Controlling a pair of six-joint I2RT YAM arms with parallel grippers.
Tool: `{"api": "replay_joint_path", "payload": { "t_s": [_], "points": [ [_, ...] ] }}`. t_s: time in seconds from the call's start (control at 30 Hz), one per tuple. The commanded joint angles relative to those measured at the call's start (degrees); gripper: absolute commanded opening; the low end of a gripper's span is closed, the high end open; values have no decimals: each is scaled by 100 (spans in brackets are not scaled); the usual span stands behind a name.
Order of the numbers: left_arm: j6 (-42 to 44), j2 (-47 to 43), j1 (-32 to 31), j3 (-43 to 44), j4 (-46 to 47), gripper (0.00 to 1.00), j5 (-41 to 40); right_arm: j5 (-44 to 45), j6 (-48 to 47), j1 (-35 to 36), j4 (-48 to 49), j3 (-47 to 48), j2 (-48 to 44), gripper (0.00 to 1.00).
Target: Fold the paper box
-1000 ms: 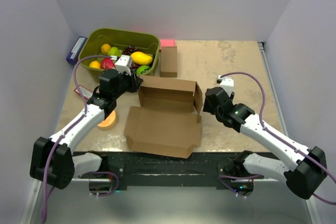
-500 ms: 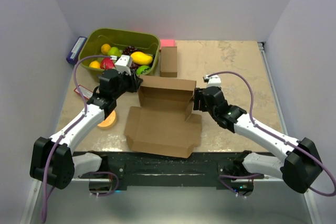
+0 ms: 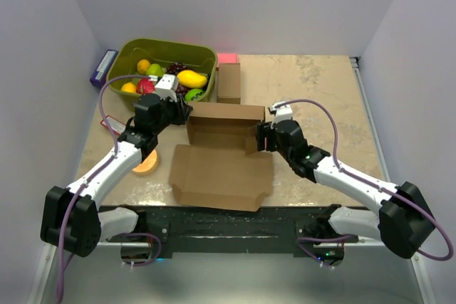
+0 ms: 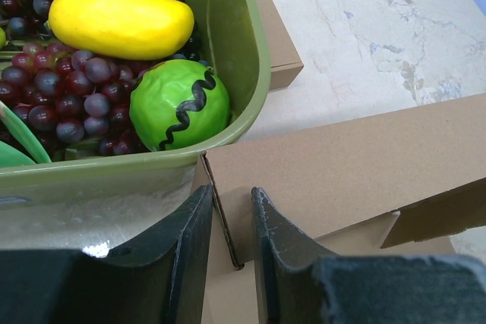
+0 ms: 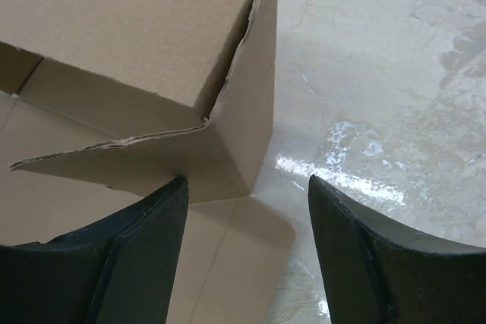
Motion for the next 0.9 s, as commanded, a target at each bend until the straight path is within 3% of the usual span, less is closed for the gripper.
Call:
{"api": "replay_joint_path", "payload": {
  "t_s": [0.0, 0.37, 0.87],
  "points": [
    [195, 20, -35, 33, -565, 31, 79, -287, -122, 13, 589, -139, -154, 67],
    [195, 29, -35, 25, -574, 31, 80, 162, -262, 13, 1432, -377, 100, 65],
    [186, 46, -35, 25, -574, 31, 97, 83, -324, 22, 2715, -491, 750, 65]
  ]
}}
